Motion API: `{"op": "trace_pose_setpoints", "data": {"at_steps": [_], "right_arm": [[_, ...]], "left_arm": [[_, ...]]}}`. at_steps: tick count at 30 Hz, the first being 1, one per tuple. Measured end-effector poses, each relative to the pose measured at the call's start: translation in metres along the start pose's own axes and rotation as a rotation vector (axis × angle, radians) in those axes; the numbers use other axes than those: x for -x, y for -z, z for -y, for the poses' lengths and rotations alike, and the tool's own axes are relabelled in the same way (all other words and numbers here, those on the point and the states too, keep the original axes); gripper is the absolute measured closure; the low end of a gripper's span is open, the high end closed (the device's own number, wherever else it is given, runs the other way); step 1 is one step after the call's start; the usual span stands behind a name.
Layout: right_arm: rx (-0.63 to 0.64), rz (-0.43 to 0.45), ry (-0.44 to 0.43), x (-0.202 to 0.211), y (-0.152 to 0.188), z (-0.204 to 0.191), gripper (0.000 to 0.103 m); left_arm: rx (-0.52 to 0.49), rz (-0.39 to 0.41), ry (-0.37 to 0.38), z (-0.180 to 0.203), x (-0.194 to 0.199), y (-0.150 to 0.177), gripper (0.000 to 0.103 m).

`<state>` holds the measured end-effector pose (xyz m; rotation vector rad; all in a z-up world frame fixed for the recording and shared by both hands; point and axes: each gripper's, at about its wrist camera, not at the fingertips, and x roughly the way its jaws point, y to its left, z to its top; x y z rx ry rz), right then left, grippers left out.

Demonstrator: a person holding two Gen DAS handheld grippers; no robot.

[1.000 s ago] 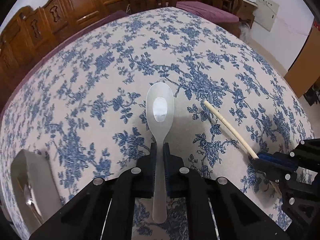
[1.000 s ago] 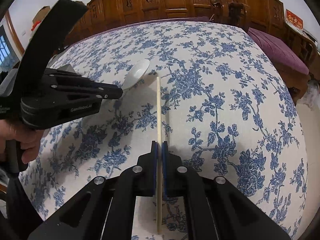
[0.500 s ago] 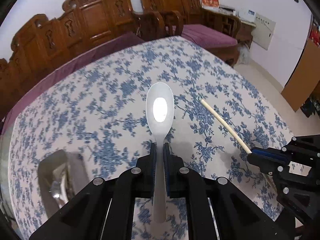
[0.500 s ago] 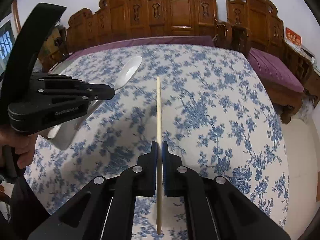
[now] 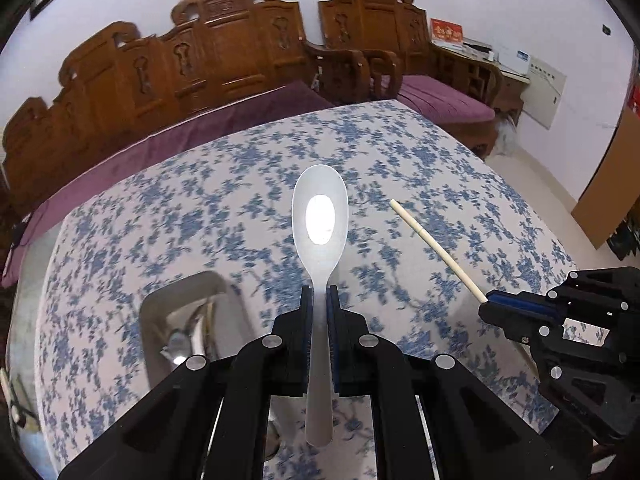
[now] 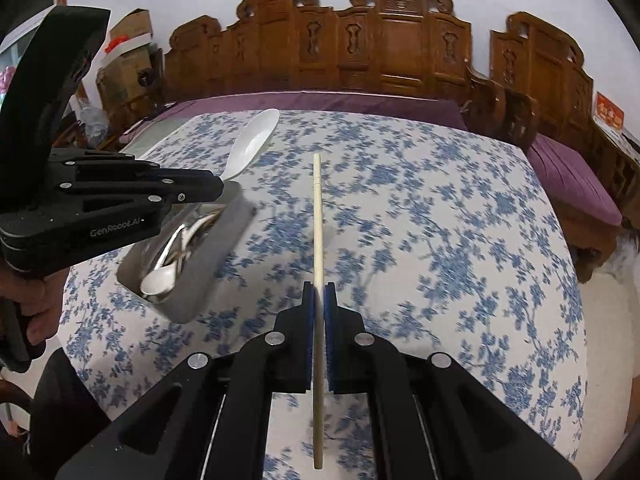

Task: Organize utensils
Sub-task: 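Carry the white spoon and chopstick over the grey tray and lower them in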

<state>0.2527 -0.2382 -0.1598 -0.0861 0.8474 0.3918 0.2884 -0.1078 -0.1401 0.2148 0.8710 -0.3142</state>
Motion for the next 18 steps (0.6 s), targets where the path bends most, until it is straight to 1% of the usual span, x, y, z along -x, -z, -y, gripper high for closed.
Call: {"op": "trace_pose_setpoints", "data": {"at_steps": [8,18], "right_arm": [[0.039,-0.008,-0.030,-0.016,-0.014,-0.034,0.097],[0.073,-0.030,-0.062,-0.038,-0.026,-0.063,0.097]], "left_arm": [[0.050,-0.010,-0.033,-0.040,0.003,0.016,0.097],[0.123,-0.069,-0.059,-0.085,-0.021,0.040,0.097]]}}
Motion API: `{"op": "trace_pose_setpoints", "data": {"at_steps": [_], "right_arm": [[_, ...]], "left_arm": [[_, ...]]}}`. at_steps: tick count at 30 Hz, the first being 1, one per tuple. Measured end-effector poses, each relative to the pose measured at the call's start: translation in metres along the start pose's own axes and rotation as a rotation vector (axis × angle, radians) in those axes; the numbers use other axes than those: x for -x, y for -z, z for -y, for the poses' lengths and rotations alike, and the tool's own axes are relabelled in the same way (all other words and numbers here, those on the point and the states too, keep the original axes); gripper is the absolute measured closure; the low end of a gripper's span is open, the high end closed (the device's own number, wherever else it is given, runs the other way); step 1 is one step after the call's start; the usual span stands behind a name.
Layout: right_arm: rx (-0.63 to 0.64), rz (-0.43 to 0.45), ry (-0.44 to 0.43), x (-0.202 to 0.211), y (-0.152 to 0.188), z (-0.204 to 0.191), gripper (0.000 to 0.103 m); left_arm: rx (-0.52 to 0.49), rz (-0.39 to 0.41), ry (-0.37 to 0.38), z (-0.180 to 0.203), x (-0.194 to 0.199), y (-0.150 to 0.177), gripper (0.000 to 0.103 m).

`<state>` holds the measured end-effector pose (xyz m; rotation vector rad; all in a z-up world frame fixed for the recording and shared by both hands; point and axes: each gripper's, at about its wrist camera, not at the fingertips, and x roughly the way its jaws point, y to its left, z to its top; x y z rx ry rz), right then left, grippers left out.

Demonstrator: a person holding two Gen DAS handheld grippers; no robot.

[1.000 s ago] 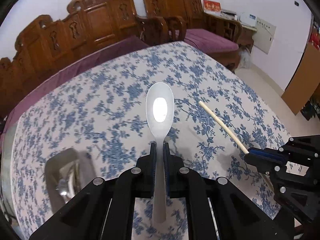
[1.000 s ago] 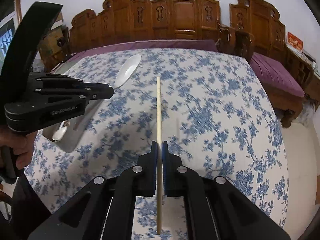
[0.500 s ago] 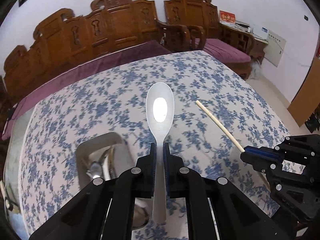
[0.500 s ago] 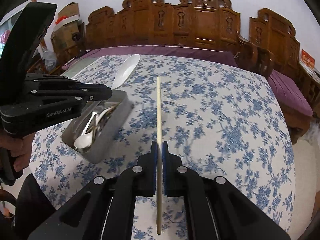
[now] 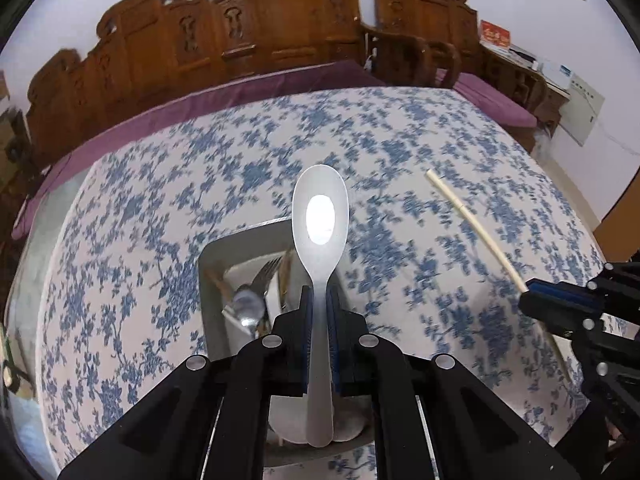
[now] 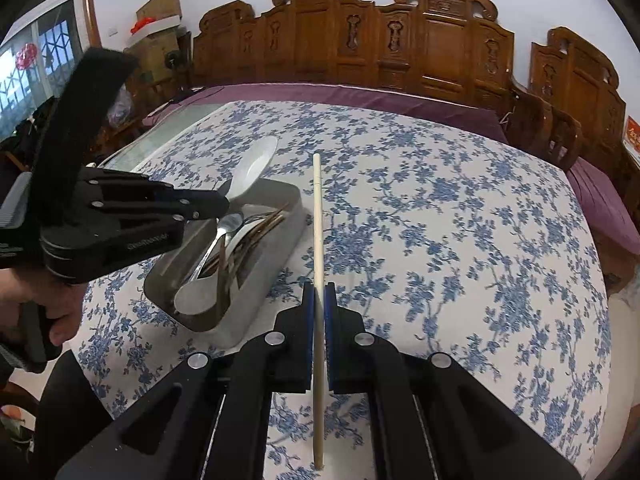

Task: Organize utensils
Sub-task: 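Carry the white spoon and chopstick over the grey tray and lower them in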

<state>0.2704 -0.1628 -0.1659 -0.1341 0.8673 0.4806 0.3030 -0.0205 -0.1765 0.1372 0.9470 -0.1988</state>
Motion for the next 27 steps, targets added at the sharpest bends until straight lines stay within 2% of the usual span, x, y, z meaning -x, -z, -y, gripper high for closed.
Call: {"op": "trace_pose_setpoints", "data": {"at_steps": [10,22,25,27], "right_arm": [[0.019,-0.028,-0.023,-0.021,-0.005,-0.018,0.097],[0.045,-0.055,-0.030,-0.043,-0.014,-0.035,0.097],[0.049,-0.059,-0.035,-0.048,-0.018,-0.040,0.097],[0.055,-0.062,-0.037,-0.052,-0.020,-0.044,0.097]], "left_arm": [[0.066,-0.072,-0.004,-0.032,-0.041,0.016,0.097],[0.109,-0.067,0.032,-0.049,-0.053,0.018,0.096],[0.122,-0.044,0.034,-0.056,-0.046,0.019,0.083],[0.130,-0.030,0.030,-0.060,-0.039,0.021,0.081]]}}
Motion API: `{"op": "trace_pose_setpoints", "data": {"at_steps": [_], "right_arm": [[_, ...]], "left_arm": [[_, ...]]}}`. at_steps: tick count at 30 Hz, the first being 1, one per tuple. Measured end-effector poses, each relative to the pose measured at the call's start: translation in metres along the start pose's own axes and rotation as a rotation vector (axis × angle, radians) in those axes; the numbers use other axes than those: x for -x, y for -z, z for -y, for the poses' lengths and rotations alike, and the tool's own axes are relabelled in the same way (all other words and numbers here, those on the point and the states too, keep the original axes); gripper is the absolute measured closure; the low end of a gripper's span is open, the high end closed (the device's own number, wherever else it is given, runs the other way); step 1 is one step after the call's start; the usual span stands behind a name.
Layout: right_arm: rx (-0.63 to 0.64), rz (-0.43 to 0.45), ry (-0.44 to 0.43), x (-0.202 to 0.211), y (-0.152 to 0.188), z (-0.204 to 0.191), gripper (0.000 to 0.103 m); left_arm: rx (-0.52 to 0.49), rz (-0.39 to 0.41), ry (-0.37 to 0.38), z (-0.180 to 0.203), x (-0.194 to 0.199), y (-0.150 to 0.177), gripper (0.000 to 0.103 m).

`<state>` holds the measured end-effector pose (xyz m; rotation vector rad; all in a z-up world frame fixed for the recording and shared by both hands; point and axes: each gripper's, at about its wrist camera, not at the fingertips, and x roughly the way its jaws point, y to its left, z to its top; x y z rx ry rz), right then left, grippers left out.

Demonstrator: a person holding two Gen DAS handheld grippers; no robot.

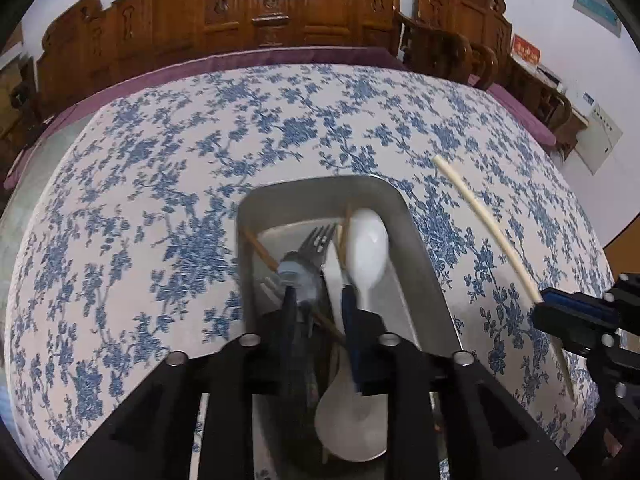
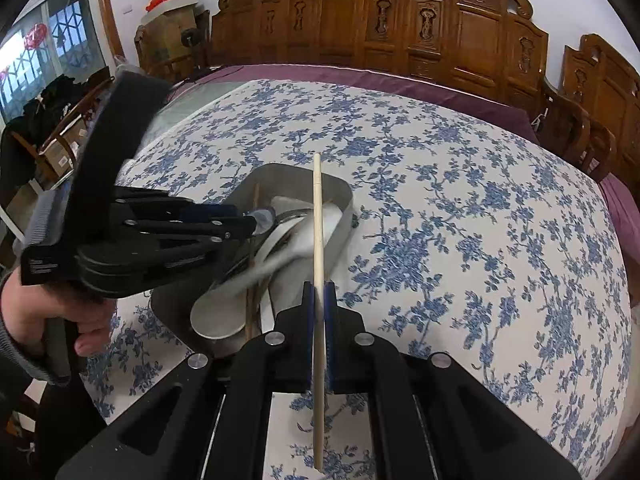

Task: Organize utensils
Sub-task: 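Carry the white spoon and chopstick over the grey tray and lower them in, then open both grippers to release the spoon and chopstick into the tray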

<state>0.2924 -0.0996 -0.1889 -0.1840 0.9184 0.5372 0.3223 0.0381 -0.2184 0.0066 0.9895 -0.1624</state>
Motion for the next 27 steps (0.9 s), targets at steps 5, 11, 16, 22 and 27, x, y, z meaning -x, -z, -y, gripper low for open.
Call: {"op": "trace_pose_setpoints", "data": {"at_steps": [5,11,16,22,27], "right_arm": [[0.009,-0.005,-0.009,-0.010,-0.006,-0.010,0.097],[-0.002,-0.012,-0.033,-0.024,-0.012,-0.024,0.097],[-0.036,-0.022,-0.066,-0.037,-0.017,-0.032,0.097],[-0.074,-0.044,-0.094,-0.055,-0.022,-0.039,0.097],[-0.067,-0.082,-0.074,-0.071,-0.024,-0.046,0.097]], "left_arm": [[-0.001,0.058,-0.015,-0.013,0.029,0.013,0.077],[0.001,0.094,-0.024,-0.028,0.055,0.022,0.077],[0.008,0.116,-0.022,-0.039,0.069,0.027,0.076],[0.034,0.156,-0.012,-0.048,0.085,0.029,0.070],[0.042,0.163,-0.015,-0.053,0.089,0.030,0.070]]}}
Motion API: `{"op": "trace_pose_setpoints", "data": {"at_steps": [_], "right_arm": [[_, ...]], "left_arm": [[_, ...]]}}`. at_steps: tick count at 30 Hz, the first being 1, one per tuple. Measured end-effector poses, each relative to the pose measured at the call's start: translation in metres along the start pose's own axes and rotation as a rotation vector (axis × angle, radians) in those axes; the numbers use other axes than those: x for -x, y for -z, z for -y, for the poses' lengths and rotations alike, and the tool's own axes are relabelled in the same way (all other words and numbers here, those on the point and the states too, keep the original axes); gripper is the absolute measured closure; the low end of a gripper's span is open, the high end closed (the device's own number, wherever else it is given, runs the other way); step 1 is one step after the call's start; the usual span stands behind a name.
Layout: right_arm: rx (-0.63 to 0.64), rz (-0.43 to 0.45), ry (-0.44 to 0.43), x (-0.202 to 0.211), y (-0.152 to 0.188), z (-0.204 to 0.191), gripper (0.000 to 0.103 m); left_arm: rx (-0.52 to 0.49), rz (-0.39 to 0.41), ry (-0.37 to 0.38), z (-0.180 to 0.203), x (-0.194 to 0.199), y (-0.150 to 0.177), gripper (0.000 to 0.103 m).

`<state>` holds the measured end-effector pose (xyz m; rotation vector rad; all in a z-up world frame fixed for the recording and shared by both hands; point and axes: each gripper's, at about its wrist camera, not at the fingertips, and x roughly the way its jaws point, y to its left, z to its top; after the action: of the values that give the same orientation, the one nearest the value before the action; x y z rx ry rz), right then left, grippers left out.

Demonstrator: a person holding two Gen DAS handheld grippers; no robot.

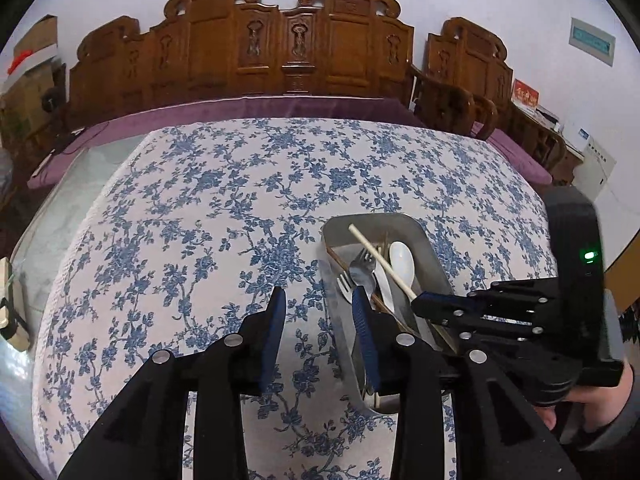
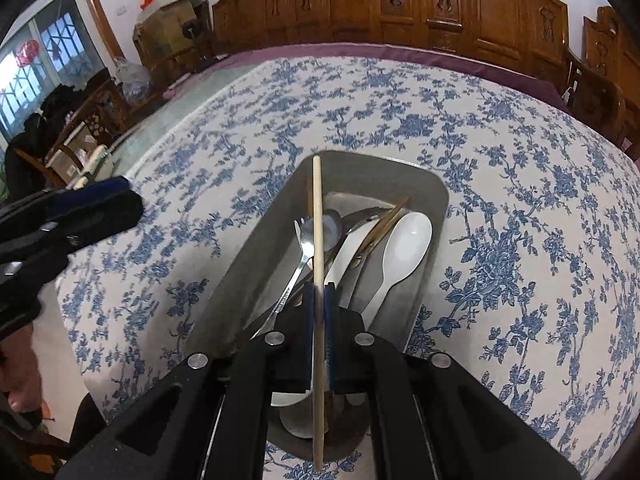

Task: Organize utensils
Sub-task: 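Open both grippers to release the spoon and chopstick into the tray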

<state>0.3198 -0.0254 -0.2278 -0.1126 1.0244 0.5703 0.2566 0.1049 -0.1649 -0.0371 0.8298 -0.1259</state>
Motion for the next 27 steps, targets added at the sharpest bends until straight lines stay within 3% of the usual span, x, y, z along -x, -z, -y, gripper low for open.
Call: {"op": "trace_pose_setpoints", "data": {"at_steps": [7,12,14,15,18,20,24,26,27], "right_arm": [[-0.021,-0.018,0.013,-0.017,-0.008,0.001,0.097],[-0.037,0.019,0.000,-0.011,-0.011,0.005,0.096],[-0.031,0.032,-0.010,-0.007,-0.010,0.004,0.087],[-0.029,0.043,-0.010,-0.004,-0.009,0.004,0.077],[-0.033,0.075,-0.017,0.008,-0.005,0.006,0.075],[-0.032,0.098,-0.016,0.021,0.000,0.007,0.075],[-0.029,0.158,0.011,0.053,0.013,0.011,0.071],[-0.047,0.194,0.033,0.073,0.021,0.016,0.060],[-0.059,0.216,0.049,0.083,0.026,0.018,0.049]], "left_arm": [[0.007,-0.001,-0.019,-0.007,0.001,0.004,0.070],[0.003,0.004,-0.027,-0.007,0.005,0.005,0.069],[-0.001,0.010,-0.032,-0.007,0.007,0.005,0.069],[0.001,0.012,-0.032,-0.007,0.008,0.005,0.069],[0.010,0.018,-0.028,-0.005,0.012,0.006,0.068],[0.008,0.031,-0.032,-0.001,0.017,0.006,0.053],[0.008,0.059,-0.034,0.010,0.030,0.005,0.040],[-0.002,0.082,-0.041,0.017,0.038,0.005,0.034],[-0.013,0.097,-0.051,0.023,0.044,0.006,0.031]]}}
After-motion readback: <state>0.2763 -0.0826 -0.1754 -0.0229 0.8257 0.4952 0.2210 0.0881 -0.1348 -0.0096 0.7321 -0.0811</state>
